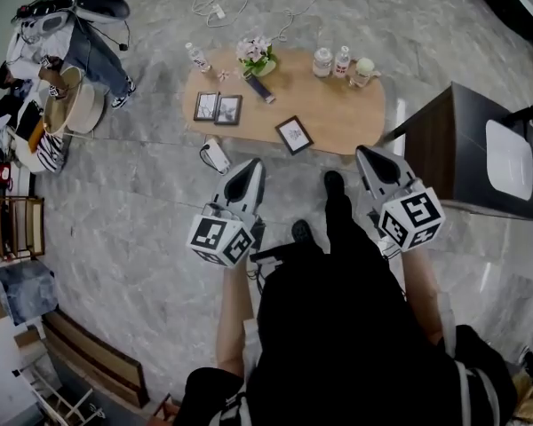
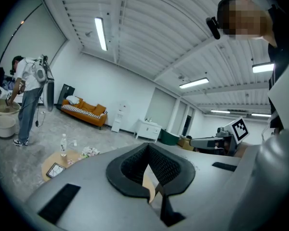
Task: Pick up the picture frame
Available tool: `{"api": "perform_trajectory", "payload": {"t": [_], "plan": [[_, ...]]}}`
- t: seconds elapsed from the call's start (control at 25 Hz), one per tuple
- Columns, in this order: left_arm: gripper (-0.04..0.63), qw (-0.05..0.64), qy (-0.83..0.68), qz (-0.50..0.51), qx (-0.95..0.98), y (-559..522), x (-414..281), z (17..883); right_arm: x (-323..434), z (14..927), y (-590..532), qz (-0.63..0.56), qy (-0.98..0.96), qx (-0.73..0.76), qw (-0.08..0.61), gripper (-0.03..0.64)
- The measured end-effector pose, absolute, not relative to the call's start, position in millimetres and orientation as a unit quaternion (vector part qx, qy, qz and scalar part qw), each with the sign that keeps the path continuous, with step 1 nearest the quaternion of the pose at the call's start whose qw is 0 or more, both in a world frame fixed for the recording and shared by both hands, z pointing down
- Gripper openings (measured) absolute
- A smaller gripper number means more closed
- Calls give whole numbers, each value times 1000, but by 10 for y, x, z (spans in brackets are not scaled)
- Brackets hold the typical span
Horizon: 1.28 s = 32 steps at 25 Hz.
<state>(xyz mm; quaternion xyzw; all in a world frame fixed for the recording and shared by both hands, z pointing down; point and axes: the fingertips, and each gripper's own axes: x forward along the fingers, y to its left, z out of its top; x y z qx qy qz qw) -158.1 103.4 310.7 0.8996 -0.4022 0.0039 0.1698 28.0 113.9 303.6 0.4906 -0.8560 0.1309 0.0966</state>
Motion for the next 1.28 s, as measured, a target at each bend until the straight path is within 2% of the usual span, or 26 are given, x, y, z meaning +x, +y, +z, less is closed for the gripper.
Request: {"api": "perform_trajectory", "payload": {"t": [0.32,0.56,1.28], "plan": [[11,149,-442,7,884,384,-1428,2902,291,2860,286,116,-892,428,85,12],[11,158,-480,4,863,-21,-1288,2947,386,2927,-255,120,-912,382,93,12],[11,286,-530,-26,798,-305,-1167,3751,442,3653,-800,188,-932,271,151,12]]}}
